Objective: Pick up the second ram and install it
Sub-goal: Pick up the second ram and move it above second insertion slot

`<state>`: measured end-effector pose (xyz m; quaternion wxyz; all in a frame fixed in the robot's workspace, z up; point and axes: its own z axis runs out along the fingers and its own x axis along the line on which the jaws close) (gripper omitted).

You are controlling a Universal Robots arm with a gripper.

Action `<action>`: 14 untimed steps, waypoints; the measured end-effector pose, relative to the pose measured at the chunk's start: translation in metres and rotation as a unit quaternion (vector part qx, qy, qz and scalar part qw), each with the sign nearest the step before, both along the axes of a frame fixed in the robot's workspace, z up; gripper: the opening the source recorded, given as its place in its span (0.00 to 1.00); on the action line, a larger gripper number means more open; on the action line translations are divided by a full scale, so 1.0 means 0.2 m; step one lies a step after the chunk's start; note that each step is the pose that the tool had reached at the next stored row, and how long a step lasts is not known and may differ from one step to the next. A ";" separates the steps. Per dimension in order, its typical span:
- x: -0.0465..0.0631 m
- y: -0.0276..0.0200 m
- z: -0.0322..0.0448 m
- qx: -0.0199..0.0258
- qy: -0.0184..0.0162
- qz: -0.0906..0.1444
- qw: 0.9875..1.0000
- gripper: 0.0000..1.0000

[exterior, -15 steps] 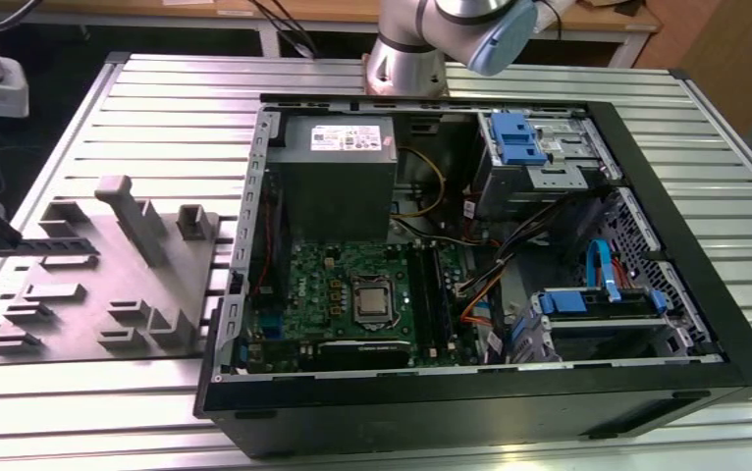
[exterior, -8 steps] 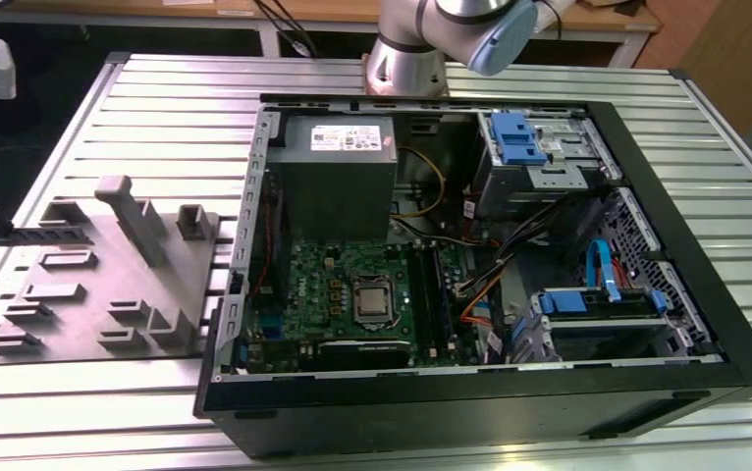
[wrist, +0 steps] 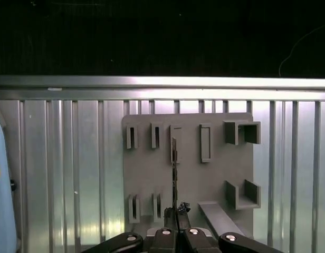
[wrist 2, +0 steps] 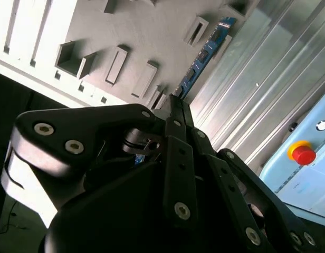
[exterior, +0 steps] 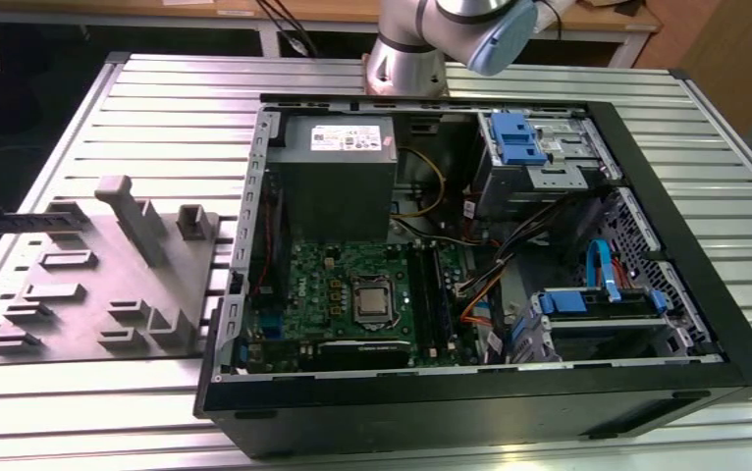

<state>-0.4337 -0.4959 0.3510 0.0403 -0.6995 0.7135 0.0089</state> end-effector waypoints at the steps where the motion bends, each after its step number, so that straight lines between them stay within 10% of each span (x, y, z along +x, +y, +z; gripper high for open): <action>1: 0.00 0.000 0.013 0.000 0.000 0.000 1.000 0.11; 14: 0.00 0.000 0.223 0.001 -0.002 0.000 1.000 0.11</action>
